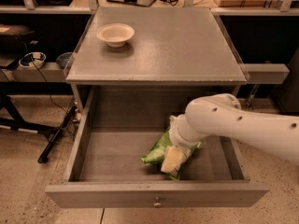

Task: Pick green rice chip bag from top drawer and place on counter

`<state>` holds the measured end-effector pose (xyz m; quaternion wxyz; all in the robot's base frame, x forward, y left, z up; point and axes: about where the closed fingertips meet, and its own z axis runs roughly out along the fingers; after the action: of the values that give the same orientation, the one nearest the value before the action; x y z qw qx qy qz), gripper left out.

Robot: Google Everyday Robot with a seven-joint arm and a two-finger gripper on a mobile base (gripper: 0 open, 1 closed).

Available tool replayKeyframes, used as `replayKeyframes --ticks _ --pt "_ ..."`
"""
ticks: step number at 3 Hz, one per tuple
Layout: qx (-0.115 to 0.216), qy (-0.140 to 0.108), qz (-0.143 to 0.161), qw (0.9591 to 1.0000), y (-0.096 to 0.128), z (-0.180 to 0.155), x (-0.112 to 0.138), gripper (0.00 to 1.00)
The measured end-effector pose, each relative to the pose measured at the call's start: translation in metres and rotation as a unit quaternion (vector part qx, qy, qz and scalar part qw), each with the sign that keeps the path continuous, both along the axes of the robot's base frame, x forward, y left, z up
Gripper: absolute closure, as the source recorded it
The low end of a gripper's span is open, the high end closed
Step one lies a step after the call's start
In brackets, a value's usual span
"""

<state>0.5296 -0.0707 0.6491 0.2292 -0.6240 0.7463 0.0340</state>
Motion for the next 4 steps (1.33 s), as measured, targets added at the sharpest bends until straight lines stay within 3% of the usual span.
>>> replayKeyframes --ticks 1,4 --pt "-0.01 0.007 -0.006 0.9999 0.0039 -0.0151 0.006 0.0" --pt "-0.01 0.008 -0.006 0.9999 0.0045 -0.0151 0.0061 0.73"
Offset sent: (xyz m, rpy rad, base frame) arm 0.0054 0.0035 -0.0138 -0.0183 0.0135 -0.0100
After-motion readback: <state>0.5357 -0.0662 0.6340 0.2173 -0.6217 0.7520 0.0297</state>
